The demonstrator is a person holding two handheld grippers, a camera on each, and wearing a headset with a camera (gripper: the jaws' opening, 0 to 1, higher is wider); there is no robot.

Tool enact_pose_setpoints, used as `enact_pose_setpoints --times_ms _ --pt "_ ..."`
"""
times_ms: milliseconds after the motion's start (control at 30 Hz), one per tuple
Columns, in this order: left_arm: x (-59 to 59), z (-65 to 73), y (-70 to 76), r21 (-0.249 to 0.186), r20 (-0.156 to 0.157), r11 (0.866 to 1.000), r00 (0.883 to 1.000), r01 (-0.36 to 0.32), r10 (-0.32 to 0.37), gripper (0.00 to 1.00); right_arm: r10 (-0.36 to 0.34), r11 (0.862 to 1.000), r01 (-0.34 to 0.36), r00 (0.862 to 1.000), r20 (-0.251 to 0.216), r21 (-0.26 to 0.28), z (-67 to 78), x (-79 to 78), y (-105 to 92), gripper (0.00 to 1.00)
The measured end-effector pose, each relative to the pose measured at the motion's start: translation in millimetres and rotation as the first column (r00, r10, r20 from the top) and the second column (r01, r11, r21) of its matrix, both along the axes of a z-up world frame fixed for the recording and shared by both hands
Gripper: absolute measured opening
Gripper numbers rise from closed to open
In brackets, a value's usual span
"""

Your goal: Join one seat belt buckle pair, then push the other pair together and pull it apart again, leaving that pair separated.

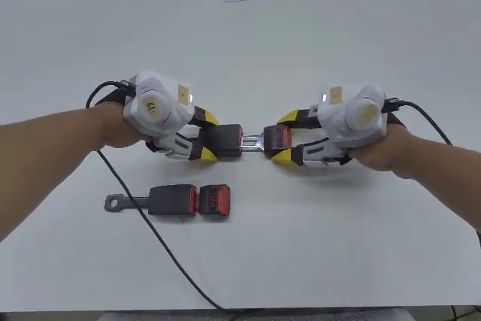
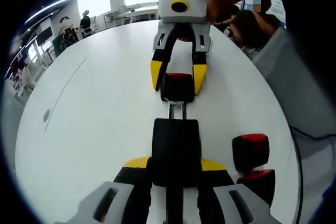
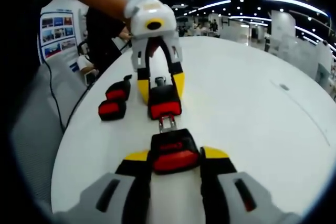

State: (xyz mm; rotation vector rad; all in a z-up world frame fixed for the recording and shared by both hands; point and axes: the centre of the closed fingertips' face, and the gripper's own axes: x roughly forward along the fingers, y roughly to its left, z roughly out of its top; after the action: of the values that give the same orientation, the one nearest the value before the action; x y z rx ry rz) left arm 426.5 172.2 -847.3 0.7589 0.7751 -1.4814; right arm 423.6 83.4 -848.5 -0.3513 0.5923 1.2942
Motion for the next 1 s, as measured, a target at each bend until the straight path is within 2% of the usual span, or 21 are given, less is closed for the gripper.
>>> enact_pose_setpoints --times_ms 600,1000 --pt "-0.8 0.8 0.8 -0.018 -0.003 1.0 1.0 -0.007 0.007 0.34 -0.027 1.0 0.027 1.0 -0.014 0.002 2.4 -8.6 -41.1 0.37" --pt "-0.5 0.8 0.8 -0.022 -0.005 1.0 1.0 -0.018 0.017 0.34 -0.039 0.999 0.039 0.999 -0.002 -0.018 3.6 -14.6 -68.5 0.37"
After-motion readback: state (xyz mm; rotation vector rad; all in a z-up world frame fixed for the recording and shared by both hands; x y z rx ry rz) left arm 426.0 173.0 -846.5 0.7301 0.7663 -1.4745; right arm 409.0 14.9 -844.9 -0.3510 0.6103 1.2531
